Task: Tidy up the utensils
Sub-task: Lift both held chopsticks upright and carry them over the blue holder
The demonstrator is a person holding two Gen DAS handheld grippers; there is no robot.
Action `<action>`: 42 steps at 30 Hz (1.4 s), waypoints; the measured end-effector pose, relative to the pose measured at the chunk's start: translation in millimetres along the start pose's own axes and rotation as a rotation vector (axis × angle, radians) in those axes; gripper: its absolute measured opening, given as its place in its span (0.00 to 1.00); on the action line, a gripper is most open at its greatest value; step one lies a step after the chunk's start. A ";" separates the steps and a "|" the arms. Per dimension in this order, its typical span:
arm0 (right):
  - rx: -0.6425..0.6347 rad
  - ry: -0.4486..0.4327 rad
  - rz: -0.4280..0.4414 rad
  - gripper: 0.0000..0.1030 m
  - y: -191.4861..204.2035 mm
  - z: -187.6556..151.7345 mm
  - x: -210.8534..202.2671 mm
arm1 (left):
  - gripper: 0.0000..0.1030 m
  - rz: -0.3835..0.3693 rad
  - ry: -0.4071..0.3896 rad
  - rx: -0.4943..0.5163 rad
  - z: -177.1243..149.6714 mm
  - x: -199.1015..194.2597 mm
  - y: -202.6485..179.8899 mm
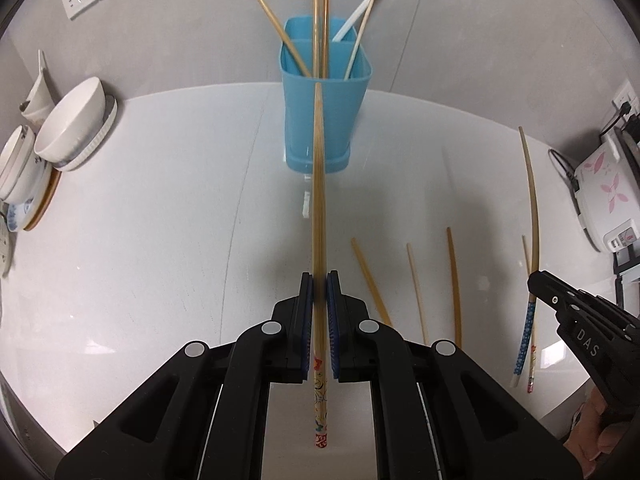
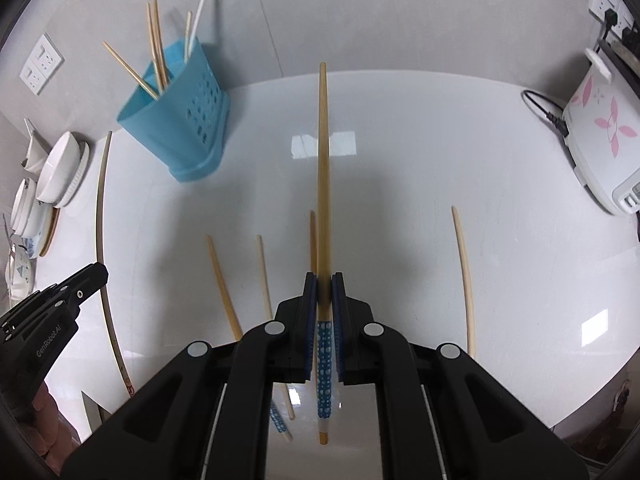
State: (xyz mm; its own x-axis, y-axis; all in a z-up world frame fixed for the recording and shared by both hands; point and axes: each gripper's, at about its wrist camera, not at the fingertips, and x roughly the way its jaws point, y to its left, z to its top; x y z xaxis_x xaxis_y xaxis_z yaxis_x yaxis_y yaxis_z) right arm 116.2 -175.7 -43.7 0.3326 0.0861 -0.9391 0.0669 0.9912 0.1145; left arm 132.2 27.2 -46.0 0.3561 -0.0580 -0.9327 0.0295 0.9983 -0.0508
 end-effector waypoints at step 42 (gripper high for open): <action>-0.113 -0.379 0.166 0.07 85.8 104.0 -46.9 | 0.06 -0.182 -0.509 -0.067 114.0 -53.4 27.6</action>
State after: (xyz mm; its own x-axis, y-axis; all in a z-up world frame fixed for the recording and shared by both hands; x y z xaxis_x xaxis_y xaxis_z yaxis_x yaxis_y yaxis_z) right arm 204.2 -105.1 43.8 0.6536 0.2231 -0.7232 -0.1130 0.9736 0.1982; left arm 220.5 56.7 43.1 0.7586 -0.2102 -0.6168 0.0792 0.9693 -0.2330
